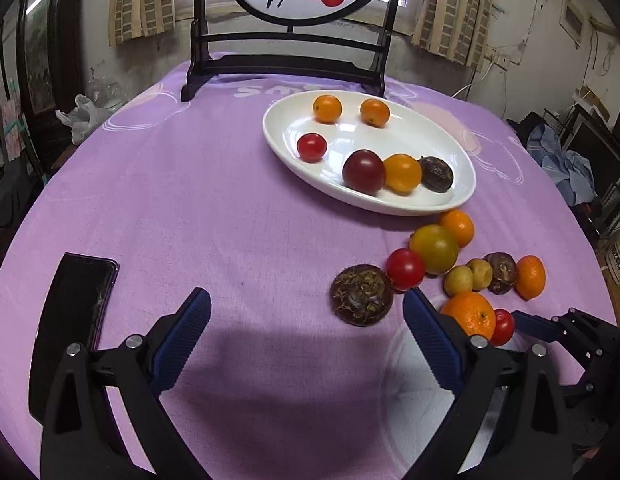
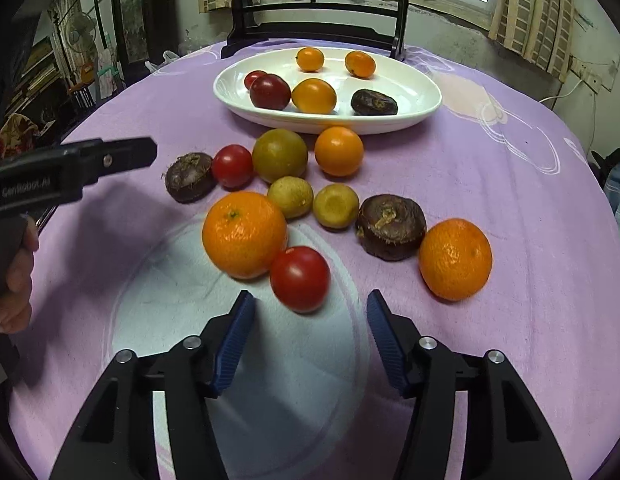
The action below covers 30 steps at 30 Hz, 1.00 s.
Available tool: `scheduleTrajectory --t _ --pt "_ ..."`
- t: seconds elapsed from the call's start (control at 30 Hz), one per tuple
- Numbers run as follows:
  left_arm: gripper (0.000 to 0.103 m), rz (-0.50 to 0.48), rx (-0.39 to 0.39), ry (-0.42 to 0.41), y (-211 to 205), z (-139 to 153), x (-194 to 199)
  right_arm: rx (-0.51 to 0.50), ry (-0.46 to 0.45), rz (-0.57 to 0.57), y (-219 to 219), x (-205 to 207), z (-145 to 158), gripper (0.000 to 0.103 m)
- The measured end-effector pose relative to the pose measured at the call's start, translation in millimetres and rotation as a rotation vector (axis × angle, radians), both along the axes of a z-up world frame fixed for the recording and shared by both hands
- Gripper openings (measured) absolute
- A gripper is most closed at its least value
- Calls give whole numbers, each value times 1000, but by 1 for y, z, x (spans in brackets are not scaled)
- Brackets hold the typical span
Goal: Organize fruits
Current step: 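Grasp the red tomato with the right tool, then grasp the dark brown round fruit with the left tool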
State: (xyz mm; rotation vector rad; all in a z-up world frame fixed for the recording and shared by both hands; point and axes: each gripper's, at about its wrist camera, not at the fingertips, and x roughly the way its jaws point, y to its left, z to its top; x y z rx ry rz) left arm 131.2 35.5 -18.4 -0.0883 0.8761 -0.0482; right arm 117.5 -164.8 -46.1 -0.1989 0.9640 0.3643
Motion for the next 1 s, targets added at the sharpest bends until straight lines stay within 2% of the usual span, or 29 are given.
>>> scheduleTrajectory --t 0.17,0.23,0.27,0.37,0.67,0.77,1.0 --pt "95 -20 15 7 -6 -4 0 21 -17 -15 1 11 1 46" --pt "95 -31 11 25 -7 -7 1 35 -20 -20 0 13 2 39" --pt "95 -37 -1 31 -8 -8 1 54 -16 -17 -1 13 2 28" --pt "95 -48 -8 39 -10 -10 0 76 -24 -21 -6 8 6 28" --pt "94 -87 90 81 -25 -26 2 132 -62 0 -18 -8 24 28" --pt "87 -86 107 97 -27 -32 4 134 -61 7 -18 -9 24 28" --pt "82 -59 117 111 -28 -37 14 132 -65 1 -22 -10 24 28"
